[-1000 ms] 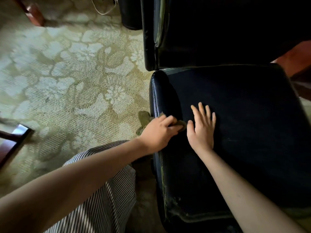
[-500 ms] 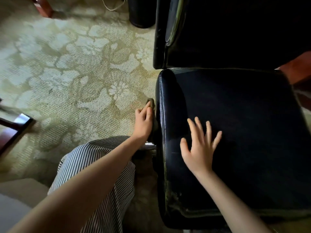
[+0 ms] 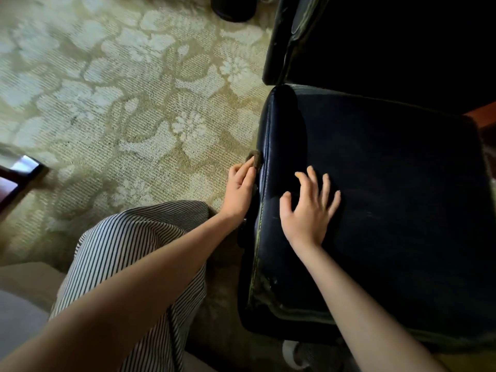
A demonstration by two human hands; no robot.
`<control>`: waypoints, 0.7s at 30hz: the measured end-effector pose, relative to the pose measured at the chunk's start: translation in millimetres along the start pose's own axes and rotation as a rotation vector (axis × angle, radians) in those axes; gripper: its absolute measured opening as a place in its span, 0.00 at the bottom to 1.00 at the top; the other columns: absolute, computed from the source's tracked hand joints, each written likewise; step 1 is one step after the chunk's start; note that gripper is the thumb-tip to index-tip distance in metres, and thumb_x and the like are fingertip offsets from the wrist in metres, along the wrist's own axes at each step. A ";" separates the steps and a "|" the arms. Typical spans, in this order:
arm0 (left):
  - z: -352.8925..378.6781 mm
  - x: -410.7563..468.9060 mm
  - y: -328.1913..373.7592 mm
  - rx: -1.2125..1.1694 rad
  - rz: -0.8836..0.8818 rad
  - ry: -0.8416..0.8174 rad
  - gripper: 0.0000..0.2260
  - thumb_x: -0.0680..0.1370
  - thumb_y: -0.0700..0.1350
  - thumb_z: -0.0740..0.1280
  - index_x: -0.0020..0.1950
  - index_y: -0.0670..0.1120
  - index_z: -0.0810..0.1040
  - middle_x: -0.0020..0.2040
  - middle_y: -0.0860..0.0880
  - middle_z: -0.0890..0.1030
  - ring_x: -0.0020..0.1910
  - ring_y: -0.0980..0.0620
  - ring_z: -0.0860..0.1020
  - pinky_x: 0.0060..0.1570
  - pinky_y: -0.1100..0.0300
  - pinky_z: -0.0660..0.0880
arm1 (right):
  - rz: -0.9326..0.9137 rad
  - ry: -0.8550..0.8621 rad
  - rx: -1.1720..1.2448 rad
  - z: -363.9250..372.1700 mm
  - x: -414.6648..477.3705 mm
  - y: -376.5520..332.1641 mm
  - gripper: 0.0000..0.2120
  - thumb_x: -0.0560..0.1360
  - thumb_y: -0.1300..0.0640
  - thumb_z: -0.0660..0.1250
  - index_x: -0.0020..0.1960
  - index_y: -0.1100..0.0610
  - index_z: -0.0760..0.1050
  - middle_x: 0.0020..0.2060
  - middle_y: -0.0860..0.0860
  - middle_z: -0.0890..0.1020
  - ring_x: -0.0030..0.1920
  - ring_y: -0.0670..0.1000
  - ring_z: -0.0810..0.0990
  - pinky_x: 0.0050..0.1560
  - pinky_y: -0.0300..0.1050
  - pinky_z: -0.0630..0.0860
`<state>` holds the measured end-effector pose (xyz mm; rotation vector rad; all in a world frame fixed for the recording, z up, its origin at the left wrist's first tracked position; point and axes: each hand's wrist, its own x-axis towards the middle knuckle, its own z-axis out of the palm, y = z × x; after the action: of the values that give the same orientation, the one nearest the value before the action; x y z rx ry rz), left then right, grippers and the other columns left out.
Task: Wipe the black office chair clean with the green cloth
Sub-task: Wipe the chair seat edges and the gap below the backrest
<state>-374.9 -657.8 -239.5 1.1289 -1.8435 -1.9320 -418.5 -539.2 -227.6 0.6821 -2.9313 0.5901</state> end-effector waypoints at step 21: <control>-29.1 -10.4 31.8 0.417 0.403 -0.051 0.14 0.79 0.37 0.61 0.64 0.38 0.74 0.58 0.45 0.68 0.58 0.54 0.68 0.55 0.82 0.57 | 0.049 -0.026 0.042 -20.2 4.0 -1.6 0.25 0.71 0.53 0.57 0.66 0.58 0.72 0.70 0.55 0.68 0.73 0.59 0.61 0.72 0.57 0.47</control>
<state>-359.0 -678.1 -203.5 0.7260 -2.3550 -1.4051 -421.6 -534.4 -207.7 0.6277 -2.9753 0.6547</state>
